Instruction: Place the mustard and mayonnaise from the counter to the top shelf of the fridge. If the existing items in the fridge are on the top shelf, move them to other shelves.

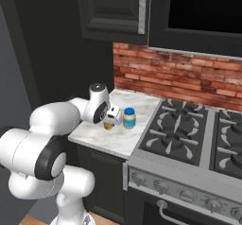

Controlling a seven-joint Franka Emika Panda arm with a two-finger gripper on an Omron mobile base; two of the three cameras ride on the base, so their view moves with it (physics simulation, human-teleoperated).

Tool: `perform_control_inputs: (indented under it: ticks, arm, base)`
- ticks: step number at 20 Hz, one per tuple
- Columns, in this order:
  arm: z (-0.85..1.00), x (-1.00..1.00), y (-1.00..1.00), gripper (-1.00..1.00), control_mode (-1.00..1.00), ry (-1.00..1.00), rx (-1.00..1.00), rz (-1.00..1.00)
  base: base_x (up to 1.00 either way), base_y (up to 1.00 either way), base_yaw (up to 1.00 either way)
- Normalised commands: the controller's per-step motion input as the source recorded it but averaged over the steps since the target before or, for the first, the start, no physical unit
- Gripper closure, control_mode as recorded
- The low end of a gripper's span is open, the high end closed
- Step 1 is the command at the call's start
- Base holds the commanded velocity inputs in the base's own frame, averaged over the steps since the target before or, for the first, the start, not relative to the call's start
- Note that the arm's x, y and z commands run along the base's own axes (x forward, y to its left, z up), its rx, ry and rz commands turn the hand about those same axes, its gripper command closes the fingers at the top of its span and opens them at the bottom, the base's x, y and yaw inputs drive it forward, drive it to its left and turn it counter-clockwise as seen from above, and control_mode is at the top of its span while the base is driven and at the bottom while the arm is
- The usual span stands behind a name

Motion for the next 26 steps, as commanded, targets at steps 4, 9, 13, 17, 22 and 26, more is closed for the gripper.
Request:
perform_control_inputs:
  ticks: [4, 9, 13, 17, 22, 26]
  arm:
    - [-0.06, 0.15, 0.0, -1.0, -1.0, -0.03, 0.0, 0.0]
    - [0.0, 0.18, 0.06, -1.0, -1.0, -0.03, 0.0, 0.0]
    - [0.0, 0.29, 0.11, -1.0, -1.0, 0.0, 0.0, -0.01]
    - [0.0, 0.17, 0.0, -1.0, -1.0, 0.0, 0.0, 0.0]
    - [-0.12, 0.25, 0.0, -1.0, -1.0, 0.0, 0.0, 0.0]
    - [-0.13, 0.27, 0.0, -1.0, -1.0, 0.0, 0.0, 0.0]
  base:
    - [0.0, 0.0, 0.0]
    - [0.0, 0.0, 0.0]
    - [0.0, 0.0, 0.0]
    - [0.0, 0.0, 0.0]
    - [0.0, 0.0, 0.0]
    - [0.0, 0.0, 0.0]
